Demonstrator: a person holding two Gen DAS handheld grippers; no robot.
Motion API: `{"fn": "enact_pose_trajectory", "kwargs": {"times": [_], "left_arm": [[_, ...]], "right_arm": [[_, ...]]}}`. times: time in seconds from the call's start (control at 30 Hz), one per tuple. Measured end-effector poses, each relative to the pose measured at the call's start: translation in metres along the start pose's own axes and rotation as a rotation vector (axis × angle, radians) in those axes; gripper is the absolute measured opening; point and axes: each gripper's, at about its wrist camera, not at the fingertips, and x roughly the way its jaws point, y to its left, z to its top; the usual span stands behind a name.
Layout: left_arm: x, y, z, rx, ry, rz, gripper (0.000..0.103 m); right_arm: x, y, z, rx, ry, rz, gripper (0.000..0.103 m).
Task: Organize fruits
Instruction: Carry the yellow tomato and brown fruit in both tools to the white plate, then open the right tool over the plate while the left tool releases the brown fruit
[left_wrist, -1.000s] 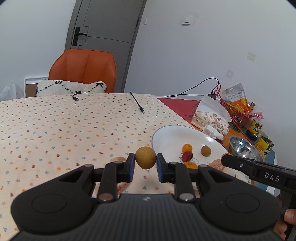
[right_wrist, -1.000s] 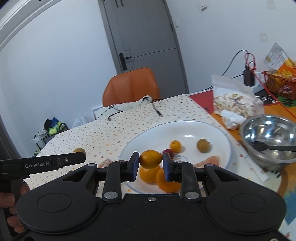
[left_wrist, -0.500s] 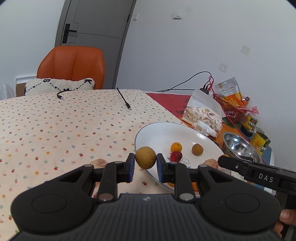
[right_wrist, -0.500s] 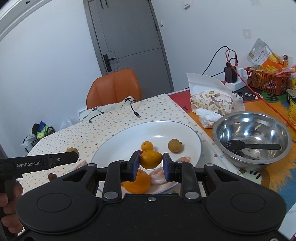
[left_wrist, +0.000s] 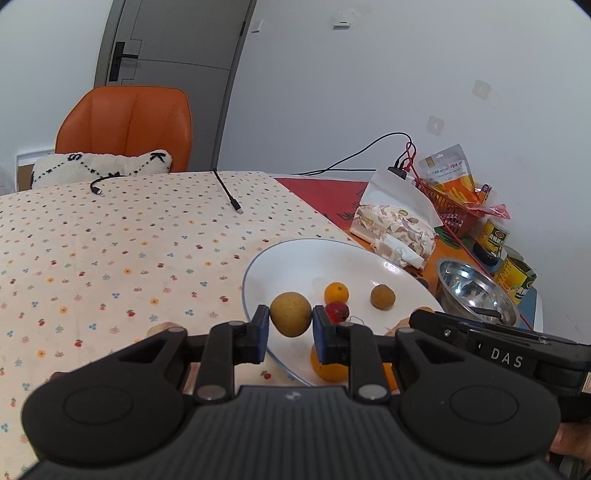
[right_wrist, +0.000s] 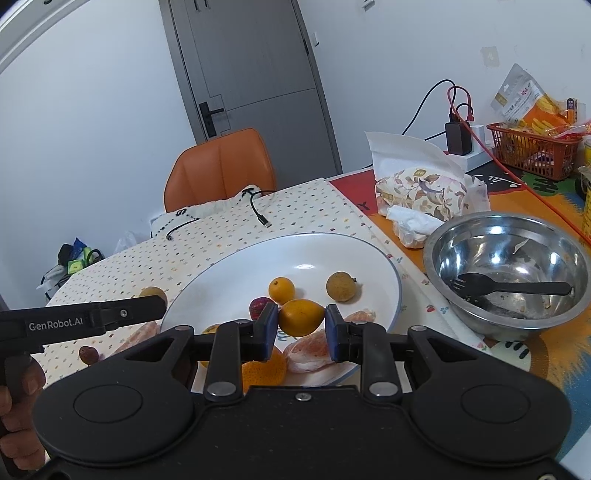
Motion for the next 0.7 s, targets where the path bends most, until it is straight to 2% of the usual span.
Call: {"fn": "enact_pose_trajectory", "kwargs": {"times": [0.07, 0.27, 0.4, 0.53, 0.7], "left_arm": [[0.000, -0.001, 0.000, -0.004, -0.003, 0.000, 0.023], [-0.005, 0.002, 0.000, -0.023, -0.004, -0.002, 0.029], [-0.014, 0.007, 0.000, -0.038, -0.010, 0.014, 0.038], [-0.023, 0.013, -0.002, -0.048, -0.020, 0.033, 0.052], [-0.035, 0.024, -0.003, -0.065, -0.033, 0.062, 0.063]], "right_arm": [[0.002, -0.001, 0.000, 0.004, -0.001, -0.002, 0.026], [-0.002, 0.000, -0.001, 0.003, -0.008, -0.013, 0.043], [-0.005, 0.002, -0.001, 0.001, -0.007, -0.006, 0.046], [-0.008, 0.006, -0.001, -0.003, -0.009, 0.002, 0.054], [-0.011, 0.015, -0.002, -0.010, -0.003, 0.015, 0.063]]}}
